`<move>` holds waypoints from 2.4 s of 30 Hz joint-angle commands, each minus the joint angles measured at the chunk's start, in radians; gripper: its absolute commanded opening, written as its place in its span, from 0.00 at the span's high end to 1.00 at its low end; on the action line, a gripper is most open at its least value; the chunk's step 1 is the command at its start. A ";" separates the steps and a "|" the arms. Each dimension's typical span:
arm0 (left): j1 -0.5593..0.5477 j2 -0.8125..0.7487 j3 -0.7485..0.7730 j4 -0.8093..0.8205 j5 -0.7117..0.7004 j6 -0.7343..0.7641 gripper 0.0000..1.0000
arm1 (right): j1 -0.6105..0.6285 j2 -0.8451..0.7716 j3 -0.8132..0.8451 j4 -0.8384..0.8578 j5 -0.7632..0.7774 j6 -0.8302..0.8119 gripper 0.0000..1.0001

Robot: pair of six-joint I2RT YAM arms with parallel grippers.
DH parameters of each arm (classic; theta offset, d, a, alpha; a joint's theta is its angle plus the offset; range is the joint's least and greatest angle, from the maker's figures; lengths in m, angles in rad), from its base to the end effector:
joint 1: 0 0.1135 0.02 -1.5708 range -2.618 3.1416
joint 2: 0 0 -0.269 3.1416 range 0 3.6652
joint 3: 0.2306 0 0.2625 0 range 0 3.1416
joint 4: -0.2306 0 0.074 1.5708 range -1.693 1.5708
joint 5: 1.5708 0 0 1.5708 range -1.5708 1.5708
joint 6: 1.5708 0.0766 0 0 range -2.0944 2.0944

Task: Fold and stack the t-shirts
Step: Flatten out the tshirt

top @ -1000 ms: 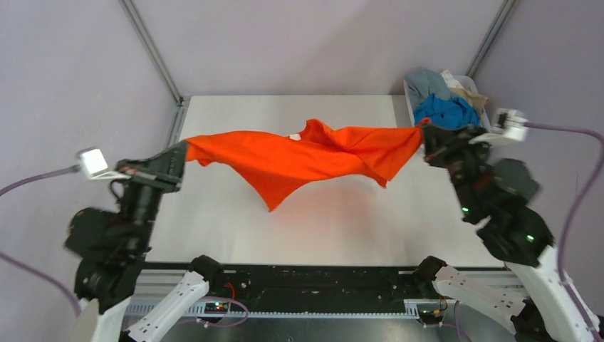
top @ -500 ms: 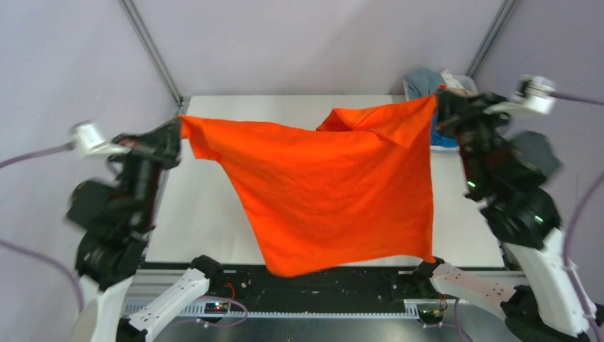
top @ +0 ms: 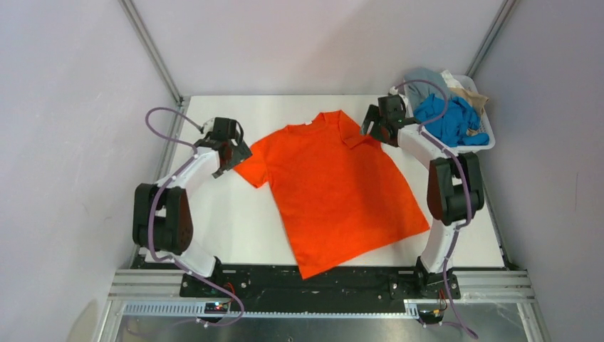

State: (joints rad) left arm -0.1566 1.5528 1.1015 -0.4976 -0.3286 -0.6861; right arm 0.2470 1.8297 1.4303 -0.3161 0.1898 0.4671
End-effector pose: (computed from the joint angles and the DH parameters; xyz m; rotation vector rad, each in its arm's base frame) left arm 0.3561 -0.0312 0.2059 -0.7657 2.3264 0.0485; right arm 0.4498 0.0985 0.2315 0.3478 2.2491 0.1594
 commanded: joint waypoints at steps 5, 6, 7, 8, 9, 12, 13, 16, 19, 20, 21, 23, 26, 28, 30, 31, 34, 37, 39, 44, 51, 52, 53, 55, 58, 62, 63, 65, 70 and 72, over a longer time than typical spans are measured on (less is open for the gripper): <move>-0.021 0.032 0.143 0.017 0.125 0.013 0.00 | 0.018 -0.038 0.081 -0.005 -0.062 0.009 0.01; -0.026 0.040 0.151 0.017 0.135 0.020 0.00 | 0.034 -0.072 0.075 -0.035 -0.036 0.007 0.01; -0.037 0.046 0.172 0.017 0.162 0.035 0.00 | 0.048 -0.094 0.048 -0.047 -0.022 0.008 0.01; -0.042 0.064 0.184 0.018 0.179 0.043 0.00 | 0.059 -0.139 0.028 -0.064 -0.002 0.014 0.01; -0.052 0.076 0.213 0.021 0.218 0.058 0.00 | 0.079 -0.164 -0.022 -0.070 0.006 0.027 0.01; -0.075 0.165 0.286 0.022 0.330 0.079 0.00 | 0.125 -0.290 -0.195 -0.089 0.000 0.075 0.01; -0.078 0.188 0.323 0.022 0.349 0.081 0.00 | 0.147 -0.313 -0.232 -0.089 -0.008 0.100 0.01; -0.088 0.313 0.420 0.022 0.385 0.080 0.00 | 0.203 -0.403 -0.397 -0.063 -0.058 0.136 0.01; -0.090 0.407 0.460 0.022 0.400 0.075 0.00 | 0.242 -0.434 -0.476 -0.030 -0.099 0.171 0.01; -0.089 0.420 0.471 0.023 0.390 0.069 0.00 | 0.261 -0.433 -0.497 -0.026 -0.102 0.184 0.01; -0.089 0.447 0.476 0.023 0.380 0.066 0.00 | 0.269 -0.422 -0.505 -0.013 -0.108 0.185 0.00; -0.086 0.481 0.484 0.022 0.408 0.061 0.00 | 0.284 -0.395 -0.518 -0.004 -0.111 0.197 0.01; -0.082 0.519 0.477 0.022 0.458 0.047 0.00 | 0.285 -0.338 -0.527 0.013 -0.127 0.220 0.01; -0.077 0.539 0.449 0.023 0.493 0.029 0.00 | 0.283 -0.288 -0.528 0.029 -0.146 0.227 0.01; -0.076 0.537 0.401 0.023 0.499 0.021 0.00 | 0.276 -0.223 -0.529 0.051 -0.172 0.229 0.01; -0.076 0.529 0.379 0.023 0.504 0.018 0.00 | 0.265 -0.210 -0.529 0.058 -0.175 0.229 0.00; -0.082 0.441 0.222 0.024 0.487 0.000 0.00 | 0.234 -0.149 -0.528 0.104 -0.225 0.229 0.01; -0.106 0.318 -0.022 0.032 0.433 -0.035 0.00 | 0.182 -0.113 -0.507 0.136 -0.282 0.218 0.01; -0.148 0.191 -0.216 0.069 0.395 -0.082 0.00 | 0.165 -0.102 -0.489 0.145 -0.295 0.188 0.01; -0.398 -0.162 -0.562 0.090 0.278 -0.287 0.00 | 0.130 -0.060 -0.404 0.143 -0.326 0.113 0.01; -0.743 -0.447 -0.669 0.088 0.178 -0.545 0.00 | 0.128 0.060 -0.176 0.113 -0.336 0.018 0.01; -0.752 -0.458 -0.637 0.085 0.172 -0.517 0.00 | 0.125 0.065 -0.160 0.116 -0.337 0.014 0.01; -0.755 -0.474 -0.616 0.083 0.163 -0.493 0.00 | 0.123 0.063 -0.128 0.112 -0.334 0.009 0.01; -0.755 -0.490 -0.536 0.074 0.145 -0.404 0.00 | 0.123 0.042 -0.081 0.071 -0.297 -0.017 0.01; -0.738 -0.461 -0.362 0.023 0.068 -0.254 0.00 | 0.123 -0.055 -0.077 0.020 -0.228 -0.040 0.01; -0.564 -0.332 -0.169 -0.033 0.017 -0.114 0.00 | 0.166 -0.188 -0.208 -0.010 -0.191 -0.020 0.01; -0.491 -0.300 -0.137 -0.032 0.018 -0.061 0.00 | 0.188 -0.207 -0.275 -0.010 -0.190 -0.006 0.01; -0.400 -0.179 0.027 -0.034 0.023 0.034 0.02 | 0.221 -0.262 -0.389 0.013 -0.190 0.036 0.01; -0.277 0.159 0.330 -0.039 0.119 0.278 0.06 | 0.257 -0.331 -0.581 0.073 -0.230 0.127 0.01; -0.238 0.266 0.448 -0.049 0.212 0.347 0.05 | 0.266 -0.333 -0.619 0.092 -0.222 0.141 0.01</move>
State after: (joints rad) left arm -0.4519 1.6550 1.3792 -0.5079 -0.2401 -0.5770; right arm 0.5060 1.5097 0.8745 -0.2604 -0.0422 0.5411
